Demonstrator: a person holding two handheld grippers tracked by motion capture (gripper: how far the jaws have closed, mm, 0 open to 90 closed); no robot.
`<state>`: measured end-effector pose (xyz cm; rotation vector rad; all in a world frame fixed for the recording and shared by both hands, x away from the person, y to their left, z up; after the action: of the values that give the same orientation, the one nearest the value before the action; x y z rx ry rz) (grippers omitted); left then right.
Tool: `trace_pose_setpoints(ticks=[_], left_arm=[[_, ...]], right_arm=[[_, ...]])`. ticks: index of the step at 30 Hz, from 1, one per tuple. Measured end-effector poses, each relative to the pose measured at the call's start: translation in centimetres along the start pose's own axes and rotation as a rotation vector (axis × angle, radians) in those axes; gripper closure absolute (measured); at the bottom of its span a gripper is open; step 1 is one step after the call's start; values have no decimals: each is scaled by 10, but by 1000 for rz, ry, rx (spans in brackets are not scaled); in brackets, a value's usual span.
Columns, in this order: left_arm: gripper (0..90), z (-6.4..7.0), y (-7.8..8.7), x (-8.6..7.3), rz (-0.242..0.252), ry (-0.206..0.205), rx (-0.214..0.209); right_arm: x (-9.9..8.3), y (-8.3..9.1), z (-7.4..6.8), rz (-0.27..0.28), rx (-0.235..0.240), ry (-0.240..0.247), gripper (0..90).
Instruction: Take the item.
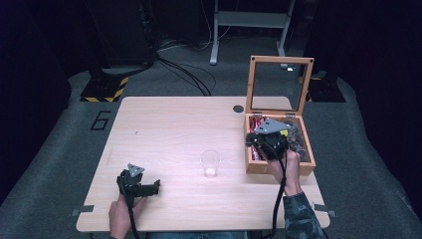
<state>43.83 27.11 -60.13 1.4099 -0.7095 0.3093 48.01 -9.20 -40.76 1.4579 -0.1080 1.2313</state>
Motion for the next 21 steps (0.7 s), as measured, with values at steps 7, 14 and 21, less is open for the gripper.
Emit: trace_pose_setpoints(ticks=[7,14,21], left_arm=[[3,0,0,0,0,1,0],[3,0,0,0,0,1,0],[3,0,0,0,0,1,0]], right_arm=[[10,-1,-15,19,35,26,897],[17,-6,-33,21,64,49,897],[24,-16,-52,21,100,79,897]])
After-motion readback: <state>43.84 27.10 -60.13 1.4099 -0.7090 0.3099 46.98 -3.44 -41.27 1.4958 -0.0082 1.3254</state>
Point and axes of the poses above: each handheld gripper's, and its own axes: y roughly backward along the jaws, x roughly out of its top, z roughly to its right, the point moved 10 cm from there along -y, roughly forward along the jaws, and after that the axes turned 8 degrees about -z, right-handed, at the moved point
